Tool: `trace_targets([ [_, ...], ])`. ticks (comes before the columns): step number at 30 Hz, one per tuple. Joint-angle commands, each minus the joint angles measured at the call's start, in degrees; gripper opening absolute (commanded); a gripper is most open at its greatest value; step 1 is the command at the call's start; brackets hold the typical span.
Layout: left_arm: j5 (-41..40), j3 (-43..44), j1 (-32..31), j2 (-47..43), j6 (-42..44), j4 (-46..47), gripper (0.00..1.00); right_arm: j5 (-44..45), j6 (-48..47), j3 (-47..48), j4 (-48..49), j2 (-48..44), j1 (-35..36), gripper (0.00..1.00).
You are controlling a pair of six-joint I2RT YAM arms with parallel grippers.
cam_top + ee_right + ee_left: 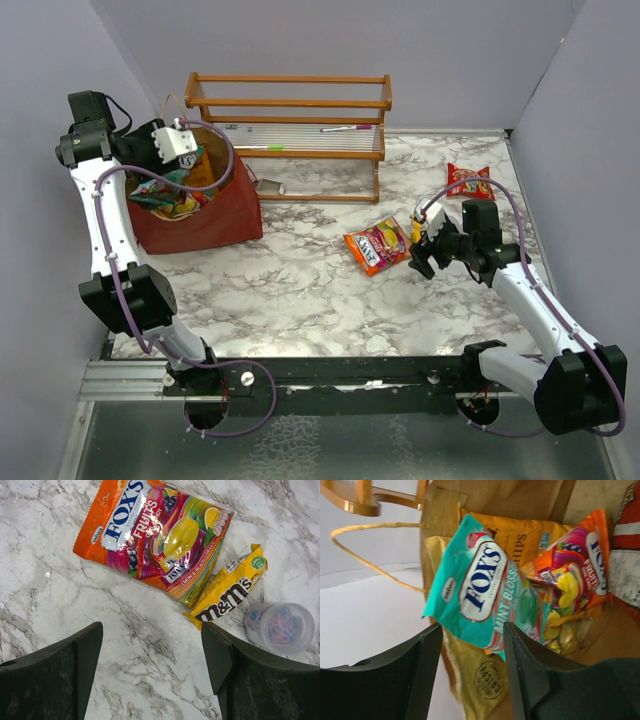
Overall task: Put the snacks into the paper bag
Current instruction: Place the snack in the paper bag.
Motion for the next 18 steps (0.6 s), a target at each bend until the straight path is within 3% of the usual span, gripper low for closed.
trace_targets([
  [1, 4.72, -2.03, 0.46, 1.23, -4.53, -4.14, 0.55, 0.26, -0.01, 0.09, 0.08, -0.06, 0.39, 0.80],
  [5, 6.88, -4.86, 0.40, 1.60, -8.15, -2.90, 0.47, 0.32, 0.02, 0.09, 0.01, 0.10, 0.39, 0.80],
  [13, 10.62, -6.02, 0.04, 2.20, -8.28, -3.92, 0.10, 0.34, 0.02, 0.10, -0.01, 0.37, 0.38, 0.80],
  [18, 12.38, -5.57, -1.55, 1.33, -4.49, -6.24, 0.01, 0.33, 0.02, 0.10, -0.01, 0.69, 0.37, 0.80],
])
